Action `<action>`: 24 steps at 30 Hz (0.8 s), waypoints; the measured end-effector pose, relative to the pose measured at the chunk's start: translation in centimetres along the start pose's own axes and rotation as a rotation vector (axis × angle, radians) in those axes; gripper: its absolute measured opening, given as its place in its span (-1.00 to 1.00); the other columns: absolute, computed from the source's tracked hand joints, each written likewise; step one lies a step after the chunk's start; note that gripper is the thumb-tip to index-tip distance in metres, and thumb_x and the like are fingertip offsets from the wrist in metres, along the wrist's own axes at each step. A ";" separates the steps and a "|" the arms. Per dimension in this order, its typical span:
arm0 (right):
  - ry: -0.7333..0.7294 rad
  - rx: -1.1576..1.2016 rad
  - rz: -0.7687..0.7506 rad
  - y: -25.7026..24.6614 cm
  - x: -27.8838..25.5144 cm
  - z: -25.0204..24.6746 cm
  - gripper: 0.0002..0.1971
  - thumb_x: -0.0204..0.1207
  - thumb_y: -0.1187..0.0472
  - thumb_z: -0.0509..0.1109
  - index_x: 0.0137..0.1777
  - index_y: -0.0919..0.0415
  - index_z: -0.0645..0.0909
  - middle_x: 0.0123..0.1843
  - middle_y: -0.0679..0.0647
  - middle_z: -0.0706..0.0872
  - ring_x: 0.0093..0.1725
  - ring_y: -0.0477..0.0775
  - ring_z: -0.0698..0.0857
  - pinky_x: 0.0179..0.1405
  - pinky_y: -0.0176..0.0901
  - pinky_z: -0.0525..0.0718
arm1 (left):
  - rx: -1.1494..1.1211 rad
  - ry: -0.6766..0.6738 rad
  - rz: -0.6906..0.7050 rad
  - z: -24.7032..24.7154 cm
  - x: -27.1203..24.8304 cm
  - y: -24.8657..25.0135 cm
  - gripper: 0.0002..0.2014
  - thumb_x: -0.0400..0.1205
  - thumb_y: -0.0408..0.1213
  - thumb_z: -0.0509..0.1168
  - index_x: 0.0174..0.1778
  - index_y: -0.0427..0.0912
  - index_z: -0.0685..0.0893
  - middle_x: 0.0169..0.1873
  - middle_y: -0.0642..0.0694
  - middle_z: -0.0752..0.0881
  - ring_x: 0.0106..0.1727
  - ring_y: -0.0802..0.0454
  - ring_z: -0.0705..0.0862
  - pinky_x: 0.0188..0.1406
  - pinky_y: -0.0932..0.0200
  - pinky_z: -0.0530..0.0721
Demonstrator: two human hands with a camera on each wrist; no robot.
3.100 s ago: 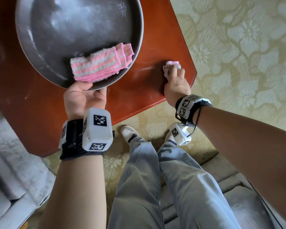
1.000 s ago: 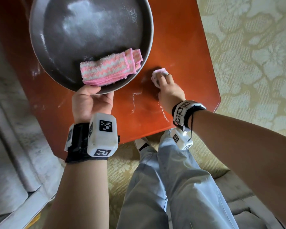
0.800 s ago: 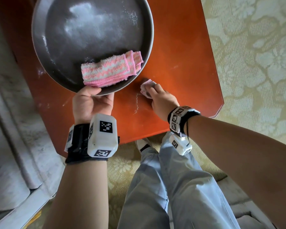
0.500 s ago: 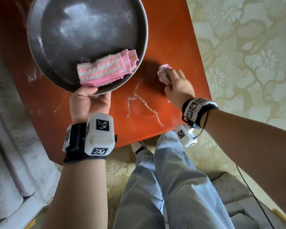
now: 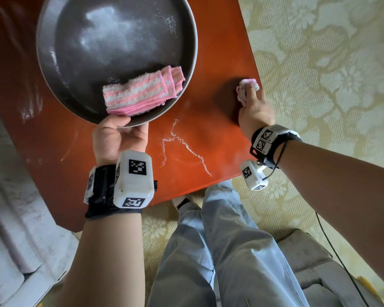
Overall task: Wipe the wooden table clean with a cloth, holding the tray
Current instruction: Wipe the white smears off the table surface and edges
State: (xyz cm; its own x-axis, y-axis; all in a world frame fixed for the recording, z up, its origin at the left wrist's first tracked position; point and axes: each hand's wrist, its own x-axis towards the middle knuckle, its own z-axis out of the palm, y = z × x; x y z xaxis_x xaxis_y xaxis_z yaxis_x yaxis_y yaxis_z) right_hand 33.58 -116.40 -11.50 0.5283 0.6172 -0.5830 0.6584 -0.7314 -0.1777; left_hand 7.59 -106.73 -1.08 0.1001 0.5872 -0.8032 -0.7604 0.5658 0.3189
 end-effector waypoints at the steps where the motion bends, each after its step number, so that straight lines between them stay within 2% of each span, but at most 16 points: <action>1: -0.005 -0.006 0.001 -0.1 0.0 0.1 -0.33 0.60 0.35 0.16 0.70 0.05 0.10 0.55 0.19 0.28 0.37 0.30 0.52 0.14 0.08 0.57 | -0.004 -0.001 0.000 0.0 0.0 0.1 -0.53 0.25 -0.67 0.16 0.02 -0.30 0.71 -0.12 -0.20 0.81 0.04 -0.20 0.83 0.20 -0.15 0.75; 5: 0.001 -0.007 -0.035 -1.0 -0.1 1.0 -0.33 0.56 0.35 0.18 0.67 0.04 0.14 0.52 0.18 0.32 0.34 0.31 0.53 0.18 0.11 0.55 | -0.006 -0.009 0.007 0.0 0.1 0.7 -0.54 0.25 -0.67 0.16 0.01 -0.30 0.71 -0.10 -0.21 0.81 0.04 -0.20 0.82 0.19 -0.14 0.76; 10: -0.001 -0.022 -0.178 -3.2 -1.3 2.6 -0.29 0.50 0.37 0.20 0.66 0.07 0.13 0.45 0.20 0.37 0.26 0.30 0.54 0.12 0.05 0.55 | -0.016 -0.004 0.012 -0.5 0.2 1.6 -0.55 0.24 -0.67 0.14 -0.02 -0.31 0.71 -0.15 -0.20 0.82 0.00 -0.18 0.84 0.06 -0.10 0.80; 17: -0.054 -0.068 -0.356 -7.4 -4.3 5.2 -0.29 0.49 0.38 0.23 0.65 0.06 0.18 0.42 0.16 0.40 0.21 0.29 0.55 0.02 0.07 0.61 | -0.030 -0.002 0.027 -2.5 0.1 3.7 -0.53 0.24 -0.67 0.15 0.01 -0.30 0.71 -0.11 -0.20 0.82 0.07 -0.19 0.82 0.10 -0.11 0.79; 21: -0.119 -0.134 -0.453 -10.2 -6.3 7.3 -0.34 0.54 0.36 0.25 0.64 0.03 0.21 0.44 0.11 0.38 0.24 0.27 0.54 -0.03 0.05 0.62 | -0.064 0.007 0.041 -3.6 -0.3 5.0 -0.57 0.24 -0.67 0.13 -0.05 -0.32 0.71 -0.15 -0.21 0.82 0.02 -0.19 0.84 0.07 -0.09 0.80; 24: -0.154 -0.153 -0.495 -11.0 -6.8 8.0 -0.34 0.56 0.36 0.22 0.65 0.01 0.20 0.45 0.09 0.38 0.28 0.27 0.53 0.00 0.05 0.61 | -0.063 0.016 0.068 -4.4 -0.7 6.1 -0.55 0.24 -0.67 0.14 -0.01 -0.32 0.71 -0.11 -0.21 0.82 0.08 -0.19 0.83 0.16 -0.12 0.77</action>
State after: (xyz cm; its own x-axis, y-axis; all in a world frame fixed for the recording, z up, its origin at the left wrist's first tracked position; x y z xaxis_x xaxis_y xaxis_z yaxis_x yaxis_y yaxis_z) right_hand 18.44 -114.86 -11.98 0.0584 0.8194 -0.5703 0.8852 -0.3066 -0.3499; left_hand 0.04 -106.23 -0.84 0.0368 0.6136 -0.7888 -0.8039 0.4870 0.3413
